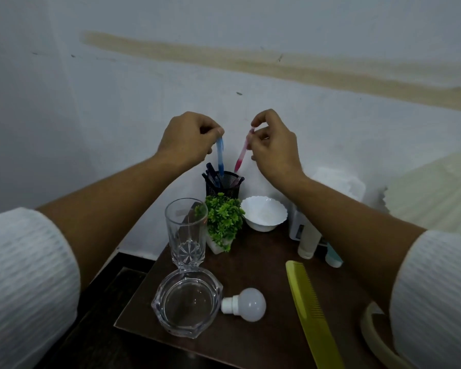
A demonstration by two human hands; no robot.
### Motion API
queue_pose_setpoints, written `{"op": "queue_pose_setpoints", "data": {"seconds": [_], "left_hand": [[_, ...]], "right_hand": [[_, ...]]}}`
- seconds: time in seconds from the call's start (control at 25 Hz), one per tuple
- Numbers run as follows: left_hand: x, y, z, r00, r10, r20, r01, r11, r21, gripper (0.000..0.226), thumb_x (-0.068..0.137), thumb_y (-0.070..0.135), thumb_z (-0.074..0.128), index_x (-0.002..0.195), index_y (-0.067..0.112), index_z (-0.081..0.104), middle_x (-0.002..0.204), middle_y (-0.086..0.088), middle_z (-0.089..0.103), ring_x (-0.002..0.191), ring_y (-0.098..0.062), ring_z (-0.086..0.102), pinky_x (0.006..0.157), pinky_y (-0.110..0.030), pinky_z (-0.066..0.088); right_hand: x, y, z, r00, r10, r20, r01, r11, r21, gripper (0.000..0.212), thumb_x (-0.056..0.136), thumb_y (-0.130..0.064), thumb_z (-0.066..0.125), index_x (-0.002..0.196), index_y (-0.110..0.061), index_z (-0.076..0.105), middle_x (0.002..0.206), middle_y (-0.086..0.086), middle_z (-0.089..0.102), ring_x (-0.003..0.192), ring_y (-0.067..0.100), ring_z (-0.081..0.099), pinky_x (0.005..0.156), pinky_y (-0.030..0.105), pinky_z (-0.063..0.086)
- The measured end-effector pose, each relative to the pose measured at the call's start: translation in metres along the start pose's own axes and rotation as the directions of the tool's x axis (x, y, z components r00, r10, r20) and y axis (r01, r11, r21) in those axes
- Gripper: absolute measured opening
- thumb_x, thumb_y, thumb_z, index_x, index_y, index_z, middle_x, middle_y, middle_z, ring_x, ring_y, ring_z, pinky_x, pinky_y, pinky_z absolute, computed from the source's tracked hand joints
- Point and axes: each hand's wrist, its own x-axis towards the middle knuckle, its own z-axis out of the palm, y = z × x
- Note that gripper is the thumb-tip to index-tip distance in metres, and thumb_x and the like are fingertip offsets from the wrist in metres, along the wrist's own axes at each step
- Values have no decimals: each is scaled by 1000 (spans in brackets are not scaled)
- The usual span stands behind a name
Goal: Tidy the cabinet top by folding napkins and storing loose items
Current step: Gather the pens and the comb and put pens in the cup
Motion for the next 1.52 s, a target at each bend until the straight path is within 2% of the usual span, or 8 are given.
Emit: {"op": "queue_pose_setpoints", "data": {"seconds": [0.2,0.48,0.72,0.96,1.08,1.16,1.32,1.52], "left_hand": [[-3,-18,17,985,-37,169,13,990,141,14,89,32,72,91,20,80,84,3,74,75,-13,68,74,-36,60],[-4,-17,28,985,-70,160,29,969,244,5,83,23,77,84,21,72,80,6,69,78,-14,66,66,-29,50],[-13,-24,26,976,-116,183,49,941,334,10,89,25,71,95,26,80,98,0,77,91,-18,68,80,-34,56],[-37,-7,-2,988,-108,110,96,990,104,24,96,27,62,116,18,72,116,-1,71,106,-14,62,86,-28,45],[-63,7,-19,992,-85,90,88,996,-31,25,99,32,58,114,18,71,112,3,70,106,-14,62,89,-31,47],[-73,13,-29,985,-102,136,107,994,-32,32,101,40,52,115,17,68,112,3,69,105,-15,62,92,-35,48],[-67,13,-37,852,-325,410,333,941,54,72,97,69,32,133,12,59,122,-8,67,114,-25,60,98,-40,41],[-50,7,-26,668,-440,600,358,897,260,91,91,78,22,138,8,54,125,-16,67,116,-31,60,95,-37,35]], "right_hand": [[-5,17,19,987,13,162,29,966,-256,4,97,-19,57,98,-23,59,73,-6,69,63,11,62,59,29,47],[-7,30,25,961,111,253,11,899,-437,15,93,-20,60,92,-22,75,92,0,73,73,17,63,66,33,53],[-11,22,17,968,143,206,-66,938,-340,27,96,-21,57,121,-18,67,101,-1,70,86,16,63,77,30,51],[-41,8,-6,979,125,160,-92,976,-197,13,94,-19,62,105,-19,68,80,-13,62,74,3,58,67,25,46],[-71,3,-13,950,228,214,-213,973,-91,8,89,-14,68,93,-20,65,79,-2,68,77,15,65,73,36,58],[-93,3,-13,882,369,293,-383,924,-12,17,86,-9,71,101,-14,64,87,10,71,83,28,70,74,48,62],[-118,6,-1,713,547,438,-594,804,-37,46,83,-8,79,121,-9,54,95,8,63,95,29,66,74,46,61],[-125,15,24,664,536,521,-610,791,-37,47,77,-13,84,110,-23,53,98,-2,64,98,21,64,70,38,60]]}}
